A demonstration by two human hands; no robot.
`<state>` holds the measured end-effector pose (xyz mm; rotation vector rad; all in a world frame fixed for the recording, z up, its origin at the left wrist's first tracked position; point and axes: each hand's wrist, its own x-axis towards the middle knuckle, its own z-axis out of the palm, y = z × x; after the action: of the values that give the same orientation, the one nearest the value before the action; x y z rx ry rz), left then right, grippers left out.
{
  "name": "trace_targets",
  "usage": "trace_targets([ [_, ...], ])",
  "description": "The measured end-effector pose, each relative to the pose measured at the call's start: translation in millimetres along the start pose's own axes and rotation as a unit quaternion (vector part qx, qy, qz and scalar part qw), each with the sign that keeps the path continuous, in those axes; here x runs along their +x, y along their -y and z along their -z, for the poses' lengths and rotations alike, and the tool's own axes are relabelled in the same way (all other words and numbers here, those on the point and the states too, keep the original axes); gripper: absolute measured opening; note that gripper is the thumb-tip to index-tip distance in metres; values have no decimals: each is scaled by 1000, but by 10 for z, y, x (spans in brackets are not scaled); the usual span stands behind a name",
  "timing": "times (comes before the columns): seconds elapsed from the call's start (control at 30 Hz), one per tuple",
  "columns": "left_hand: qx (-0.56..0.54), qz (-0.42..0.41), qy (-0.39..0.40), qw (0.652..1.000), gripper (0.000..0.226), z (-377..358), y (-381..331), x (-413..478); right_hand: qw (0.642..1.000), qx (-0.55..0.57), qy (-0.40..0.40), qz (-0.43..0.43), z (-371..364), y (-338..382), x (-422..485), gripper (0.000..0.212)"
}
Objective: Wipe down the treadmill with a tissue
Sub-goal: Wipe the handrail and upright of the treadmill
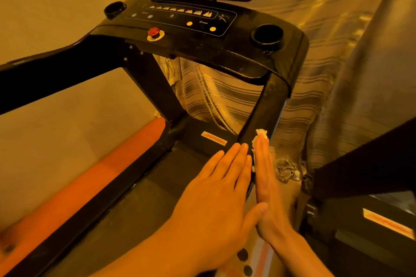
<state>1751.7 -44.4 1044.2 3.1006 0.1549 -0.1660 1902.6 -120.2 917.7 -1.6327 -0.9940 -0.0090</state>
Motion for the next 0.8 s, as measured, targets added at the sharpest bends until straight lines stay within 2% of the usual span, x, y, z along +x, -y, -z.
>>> trace_targets([
  [0.17,-5,-6,-29,1000,77,-30,23,-14,987,-158,21,-26,351,-51,645,65],
  [0.3,-10,-1,-31,999,78,-57,20,-9,987,-161,10,-2,312,13,654,85],
  [0.43,-19,-1,-36,999,81,-56,9,-14,992,-124,-17,5,152,50,222,54],
  [0.57,-20,-5,-47,999,78,-80,14,-15,986,-164,2,24,235,55,276,54],
  [0.63,-18,-9,-61,998,89,-117,36,-4,981,-190,26,20,313,54,491,62],
  [0.7,-15,-8,-70,997,95,-129,42,-6,982,-187,25,2,310,48,616,61],
  [0.8,-11,-2,-61,998,79,-99,27,-14,988,-156,-10,7,155,154,399,54],
])
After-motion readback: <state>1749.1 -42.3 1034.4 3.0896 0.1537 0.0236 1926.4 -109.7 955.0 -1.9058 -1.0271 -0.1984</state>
